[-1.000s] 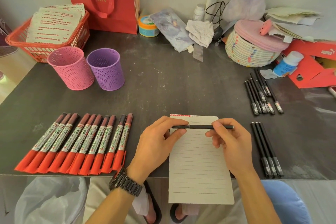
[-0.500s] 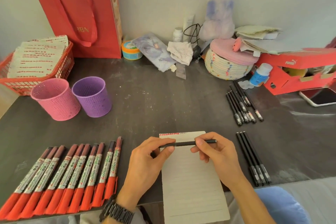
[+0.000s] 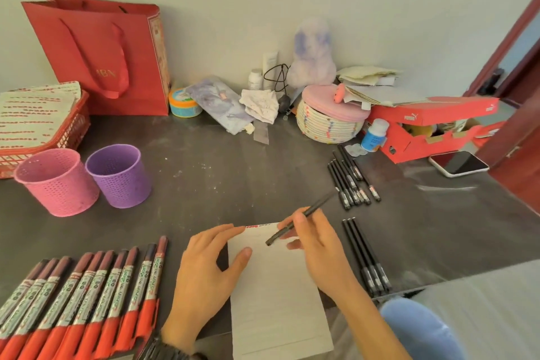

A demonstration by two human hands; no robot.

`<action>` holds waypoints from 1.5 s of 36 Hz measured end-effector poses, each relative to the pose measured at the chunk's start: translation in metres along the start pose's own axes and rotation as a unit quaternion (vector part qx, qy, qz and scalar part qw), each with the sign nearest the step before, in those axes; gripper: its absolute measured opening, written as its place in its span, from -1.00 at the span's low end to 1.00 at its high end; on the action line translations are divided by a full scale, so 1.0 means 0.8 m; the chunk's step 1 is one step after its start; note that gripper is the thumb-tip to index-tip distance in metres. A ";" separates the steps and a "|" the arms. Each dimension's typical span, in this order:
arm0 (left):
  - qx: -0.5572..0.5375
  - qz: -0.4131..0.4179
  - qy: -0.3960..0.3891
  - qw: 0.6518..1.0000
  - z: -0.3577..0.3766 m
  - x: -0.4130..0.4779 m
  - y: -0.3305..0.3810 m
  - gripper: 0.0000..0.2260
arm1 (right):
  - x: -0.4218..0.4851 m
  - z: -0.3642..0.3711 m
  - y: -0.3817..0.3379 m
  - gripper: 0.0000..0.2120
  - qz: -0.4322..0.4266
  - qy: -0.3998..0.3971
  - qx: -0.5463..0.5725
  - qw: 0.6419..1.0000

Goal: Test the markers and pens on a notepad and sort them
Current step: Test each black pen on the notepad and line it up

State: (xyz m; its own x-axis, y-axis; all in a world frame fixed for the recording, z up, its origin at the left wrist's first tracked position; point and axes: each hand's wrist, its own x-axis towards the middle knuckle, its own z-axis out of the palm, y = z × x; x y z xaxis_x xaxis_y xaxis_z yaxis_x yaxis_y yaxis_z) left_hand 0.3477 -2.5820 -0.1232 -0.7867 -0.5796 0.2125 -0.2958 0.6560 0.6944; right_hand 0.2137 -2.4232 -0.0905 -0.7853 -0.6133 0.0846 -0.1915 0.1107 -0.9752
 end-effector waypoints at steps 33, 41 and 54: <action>0.125 -0.012 -0.017 0.992 0.023 0.004 -0.015 -0.60 | 0.006 -0.213 0.037 -0.76 0.198 -0.005 -0.431 0.880; 0.126 -0.016 -0.023 0.992 0.022 0.004 -0.013 -0.59 | 0.004 -0.211 0.035 -0.81 0.198 -0.003 -0.436 0.878; 0.125 -0.021 -0.029 0.992 0.022 0.005 -0.014 -0.58 | 0.002 -0.207 0.033 -0.90 0.195 -0.023 -0.432 0.880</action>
State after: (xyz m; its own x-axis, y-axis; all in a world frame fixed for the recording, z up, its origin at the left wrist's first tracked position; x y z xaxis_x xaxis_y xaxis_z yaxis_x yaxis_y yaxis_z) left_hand 0.3383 -2.5833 -0.1419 -0.7986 -0.5845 0.1432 -0.4473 0.7357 0.5085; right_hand 0.1097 -2.2917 -0.0824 -0.8695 -0.4256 -0.2507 -0.3046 0.8616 -0.4061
